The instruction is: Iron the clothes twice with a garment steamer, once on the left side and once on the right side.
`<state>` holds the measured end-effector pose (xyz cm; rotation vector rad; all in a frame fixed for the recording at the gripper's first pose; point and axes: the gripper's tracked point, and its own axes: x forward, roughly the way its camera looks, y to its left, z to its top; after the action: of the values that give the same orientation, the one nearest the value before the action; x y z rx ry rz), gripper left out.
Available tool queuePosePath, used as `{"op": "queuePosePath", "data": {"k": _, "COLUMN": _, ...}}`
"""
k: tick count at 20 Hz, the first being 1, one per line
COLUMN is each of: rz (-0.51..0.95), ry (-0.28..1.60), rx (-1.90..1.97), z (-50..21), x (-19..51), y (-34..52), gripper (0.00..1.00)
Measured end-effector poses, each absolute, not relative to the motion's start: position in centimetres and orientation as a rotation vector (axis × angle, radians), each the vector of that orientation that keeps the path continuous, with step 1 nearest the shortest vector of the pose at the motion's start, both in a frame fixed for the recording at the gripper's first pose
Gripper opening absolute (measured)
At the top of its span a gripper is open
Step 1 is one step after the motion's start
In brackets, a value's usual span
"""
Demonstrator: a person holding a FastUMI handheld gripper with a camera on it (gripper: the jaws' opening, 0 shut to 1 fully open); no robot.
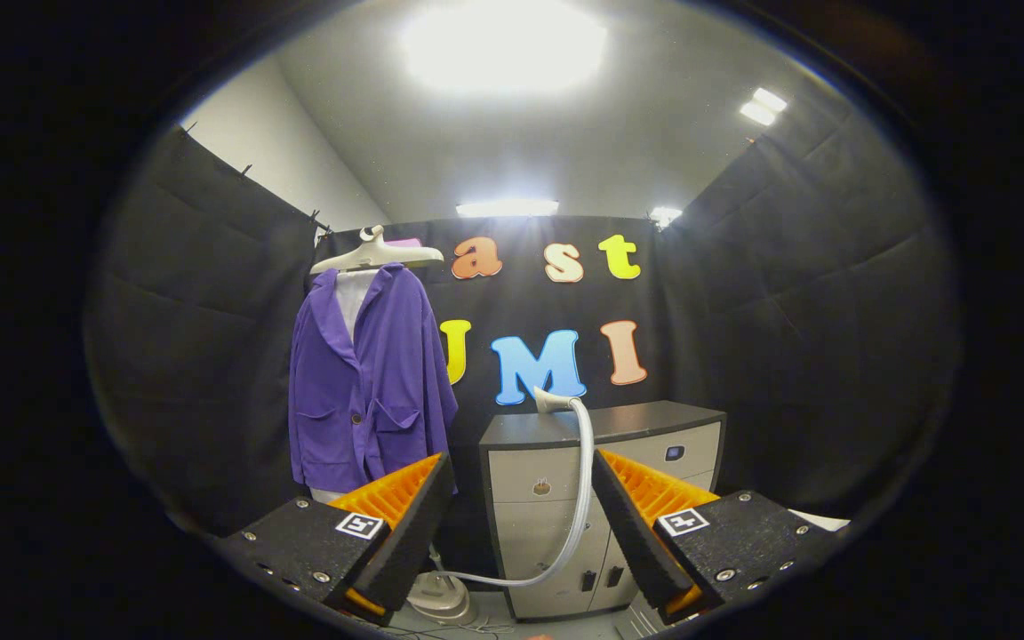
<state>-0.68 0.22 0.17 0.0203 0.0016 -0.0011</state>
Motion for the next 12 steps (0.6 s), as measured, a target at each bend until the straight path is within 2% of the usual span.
{"op": "queuePosePath", "data": {"k": 7, "rz": 0.011, "ry": -0.033, "rx": 0.01, "z": 2.8, "x": 1.2, "y": -0.3, "gripper": 0.95}}
{"op": "queuePosePath", "data": {"k": 12, "rz": 0.078, "ry": -0.023, "rx": 0.024, "z": 4.8, "x": 5.1, "y": -0.9, "gripper": 0.96}}
